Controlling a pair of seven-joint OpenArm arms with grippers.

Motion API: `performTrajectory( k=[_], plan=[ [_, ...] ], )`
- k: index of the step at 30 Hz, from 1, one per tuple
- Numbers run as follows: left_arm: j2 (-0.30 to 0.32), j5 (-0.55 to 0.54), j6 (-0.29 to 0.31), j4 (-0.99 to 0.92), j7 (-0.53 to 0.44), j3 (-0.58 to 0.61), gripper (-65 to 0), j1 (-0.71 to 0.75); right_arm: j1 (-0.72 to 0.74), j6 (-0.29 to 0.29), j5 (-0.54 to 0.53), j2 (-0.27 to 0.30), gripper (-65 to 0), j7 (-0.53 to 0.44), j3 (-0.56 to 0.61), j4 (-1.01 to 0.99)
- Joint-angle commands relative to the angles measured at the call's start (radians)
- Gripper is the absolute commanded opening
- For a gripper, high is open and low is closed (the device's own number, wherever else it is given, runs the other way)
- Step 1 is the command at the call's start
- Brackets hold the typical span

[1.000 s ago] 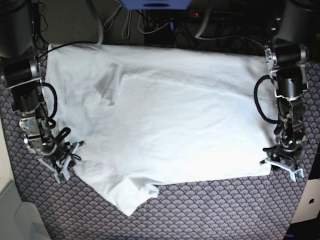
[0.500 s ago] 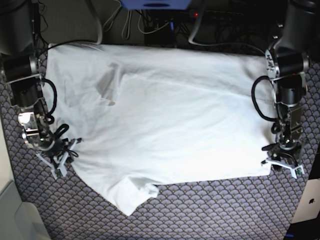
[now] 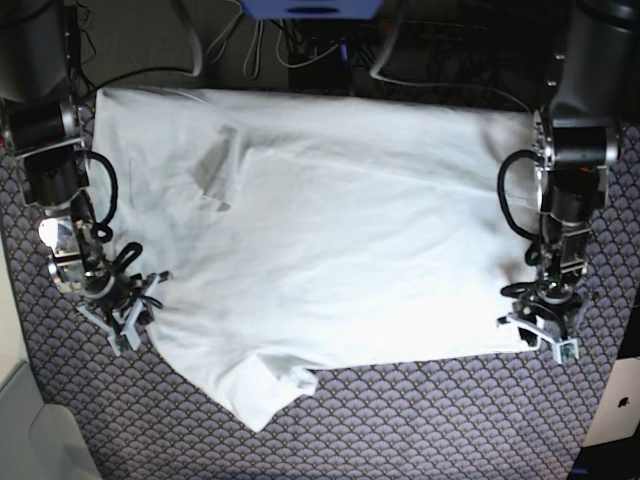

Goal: Fold the T-shirt properly
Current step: 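Grasp the shirt side edges near the hem with both grippers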

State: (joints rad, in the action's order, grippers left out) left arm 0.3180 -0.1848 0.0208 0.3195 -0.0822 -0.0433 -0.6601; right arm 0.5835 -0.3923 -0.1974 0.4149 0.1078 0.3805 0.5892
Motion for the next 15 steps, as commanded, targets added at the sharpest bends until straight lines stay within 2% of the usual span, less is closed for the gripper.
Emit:
performTrajectory(
  k=[1,12,15],
  plan=[
    [0.017,-0.006,-0.008,0.014,-0.026,-0.005,-36.8,-0.034,0.031,0.003,-0.007,0.014,-65.0,-0.021,-0.004,0.016],
    [0.014,-0.008,-0.008,-0.079,-0.027,-0.005,-36.9,-0.019,0.031,0.003,-0.007,0.014,-65.0,-0.021,-0.004,0.016],
    [-0.007,-0.008,-0.008,-0.093,-0.027,-0.005,-36.9,-0.016,0.031,0.003,-0.007,0.014,-65.0,-0.02,-0.004,0.016]
  ],
)
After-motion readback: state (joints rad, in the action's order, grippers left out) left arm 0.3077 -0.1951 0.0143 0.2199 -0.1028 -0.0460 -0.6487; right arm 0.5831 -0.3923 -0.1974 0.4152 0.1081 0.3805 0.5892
